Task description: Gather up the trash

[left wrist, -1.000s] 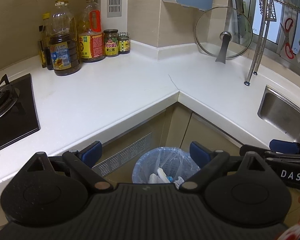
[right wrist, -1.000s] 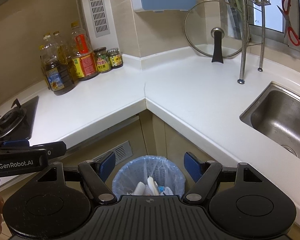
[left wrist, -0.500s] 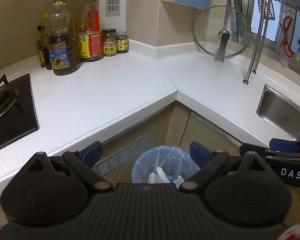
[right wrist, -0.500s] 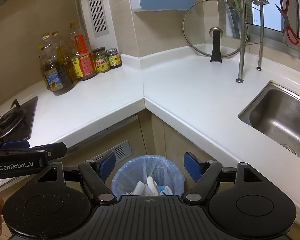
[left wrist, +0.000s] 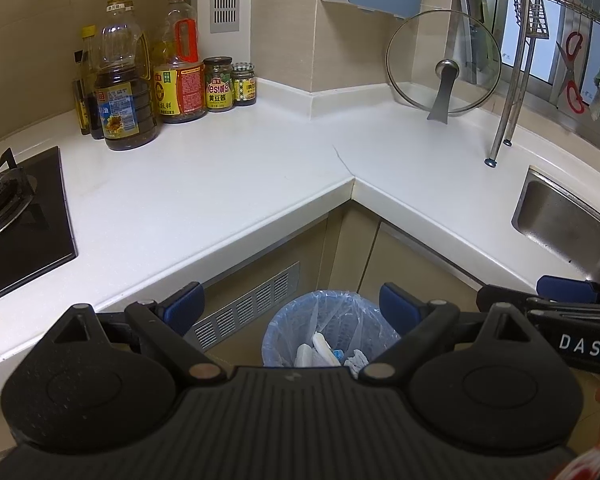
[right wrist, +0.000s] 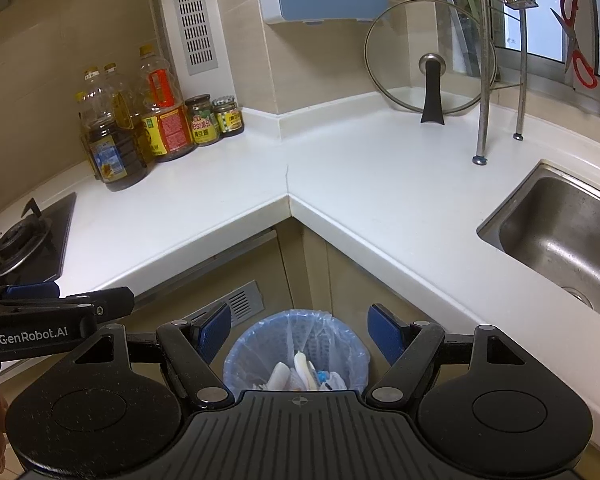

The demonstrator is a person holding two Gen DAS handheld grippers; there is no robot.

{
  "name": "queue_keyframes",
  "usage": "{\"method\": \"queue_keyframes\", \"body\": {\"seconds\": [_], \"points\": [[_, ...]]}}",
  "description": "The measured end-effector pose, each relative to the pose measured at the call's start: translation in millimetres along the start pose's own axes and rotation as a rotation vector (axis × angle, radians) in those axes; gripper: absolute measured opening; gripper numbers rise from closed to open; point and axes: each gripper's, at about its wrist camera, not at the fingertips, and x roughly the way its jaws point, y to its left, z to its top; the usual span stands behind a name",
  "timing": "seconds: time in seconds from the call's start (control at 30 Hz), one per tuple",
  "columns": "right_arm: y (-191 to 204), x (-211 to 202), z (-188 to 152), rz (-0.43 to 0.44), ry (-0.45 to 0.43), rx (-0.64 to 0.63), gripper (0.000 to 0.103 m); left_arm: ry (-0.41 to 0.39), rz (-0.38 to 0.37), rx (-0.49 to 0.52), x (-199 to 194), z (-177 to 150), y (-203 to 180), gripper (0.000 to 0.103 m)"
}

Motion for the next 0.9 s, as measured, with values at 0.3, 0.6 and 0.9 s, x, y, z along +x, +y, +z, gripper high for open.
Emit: {"method": "queue_keyframes", "body": {"seconds": [0.3,0.6,0.9], "points": [[0.5,-1.9,-1.5,-0.004,-0.001,0.004,0.075,0.001,-0.004,0.003,-1.2,-1.1,-0.8,0.093],[0.2,-1.9,-1.2,-0.003,0.000,0.003,0.075,0.000,-0.004,0.004,-1.4,-1.2,-0.8,0.093],[0.0,-2.1,-1.4,-0.004,0.000,0.005,0.075,0.000,-0.005,0.004,-1.4,-1.5,-0.8,0.093]]}}
